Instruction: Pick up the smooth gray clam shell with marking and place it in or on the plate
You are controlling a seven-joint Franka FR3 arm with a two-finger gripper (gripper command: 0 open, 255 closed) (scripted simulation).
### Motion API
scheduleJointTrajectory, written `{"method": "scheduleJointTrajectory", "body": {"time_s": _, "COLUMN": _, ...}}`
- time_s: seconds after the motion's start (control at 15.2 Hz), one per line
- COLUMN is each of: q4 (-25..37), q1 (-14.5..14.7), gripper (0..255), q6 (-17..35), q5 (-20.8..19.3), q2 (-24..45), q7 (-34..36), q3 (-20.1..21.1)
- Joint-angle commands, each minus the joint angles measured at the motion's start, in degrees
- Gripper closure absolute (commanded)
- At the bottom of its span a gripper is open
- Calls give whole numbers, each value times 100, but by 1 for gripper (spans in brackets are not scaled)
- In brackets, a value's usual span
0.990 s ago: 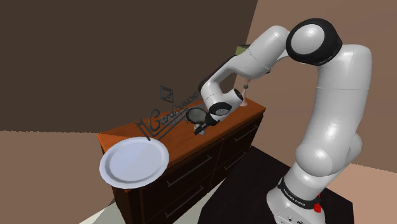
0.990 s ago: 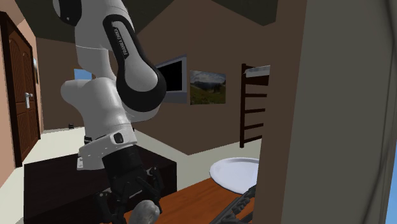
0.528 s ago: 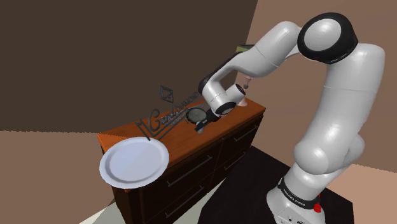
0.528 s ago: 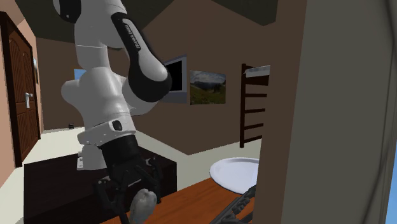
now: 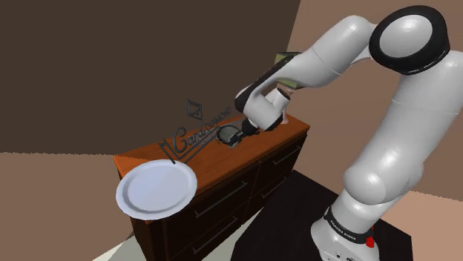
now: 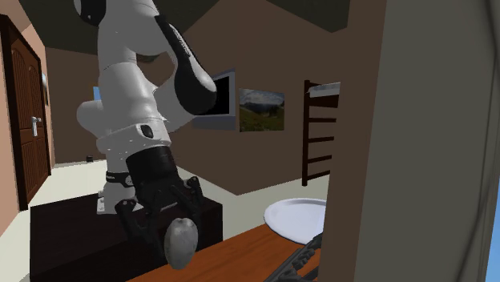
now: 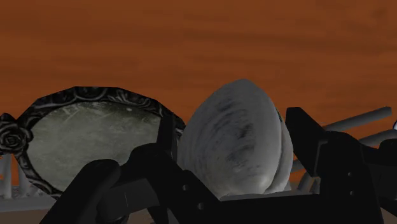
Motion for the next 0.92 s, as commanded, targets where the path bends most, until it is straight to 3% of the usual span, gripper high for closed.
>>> {"method": "scheduleJointTrajectory", "body": {"time_s": 0.0, "q4": -100, "q1": 63, "gripper": 255, "q6": -103, "q5": -463, "q2": -184, "q7": 478, "q3": -102}}
{"method": "scheduleJointTrajectory", "body": {"time_s": 0.13, "q4": -182, "q1": 102, "gripper": 255, "q6": -209, "q5": -853, "q2": -359, "q7": 868, "q3": -185}}
{"method": "scheduleJointTrajectory", "body": {"time_s": 0.33, "q4": -219, "q1": 442, "gripper": 255, "q6": 100, "q5": -1092, "q2": -296, "q7": 1555, "q3": 10}}
{"method": "scheduleJointTrajectory", "body": {"time_s": 0.53, "q4": -259, "q1": 891, "gripper": 255, "q6": 391, "q5": -1734, "q2": -206, "q7": 2589, "q3": 31}}
{"method": "scheduleJointTrajectory", "body": {"time_s": 0.66, "q4": -298, "q1": 1383, "gripper": 255, "q6": 550, "q5": -2490, "q2": -145, "q7": 3562, "q3": -216}}
{"method": "scheduleJointTrajectory", "body": {"time_s": 0.86, "q4": -322, "q1": 2691, "gripper": 255, "q6": 688, "q5": -4009, "q2": -53, "q7": 5345, "q3": -1279}}
